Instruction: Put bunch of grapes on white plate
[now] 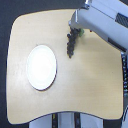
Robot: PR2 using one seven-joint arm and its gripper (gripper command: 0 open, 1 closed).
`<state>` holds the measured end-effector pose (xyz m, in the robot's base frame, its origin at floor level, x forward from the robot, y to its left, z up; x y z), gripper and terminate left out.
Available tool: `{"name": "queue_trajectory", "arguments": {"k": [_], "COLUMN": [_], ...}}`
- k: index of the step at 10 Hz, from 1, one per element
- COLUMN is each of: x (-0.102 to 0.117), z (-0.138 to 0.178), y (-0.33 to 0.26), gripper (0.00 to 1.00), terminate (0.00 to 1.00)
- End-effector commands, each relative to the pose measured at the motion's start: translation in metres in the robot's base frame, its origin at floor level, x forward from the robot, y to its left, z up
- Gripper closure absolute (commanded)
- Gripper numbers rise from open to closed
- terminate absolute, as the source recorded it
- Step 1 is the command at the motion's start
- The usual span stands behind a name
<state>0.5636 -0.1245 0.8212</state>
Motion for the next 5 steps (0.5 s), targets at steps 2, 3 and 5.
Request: {"name": "queue_trajectory", "arguments": {"k": [2, 3, 5], "x": [0.021, 0.017, 0.013], "z": [-0.068, -0.079, -0.101], "y": [0.051, 0.052, 0.048], "gripper": [0.0, 0.0, 0.0], "terminate": [0.0, 0.0, 0.0]}}
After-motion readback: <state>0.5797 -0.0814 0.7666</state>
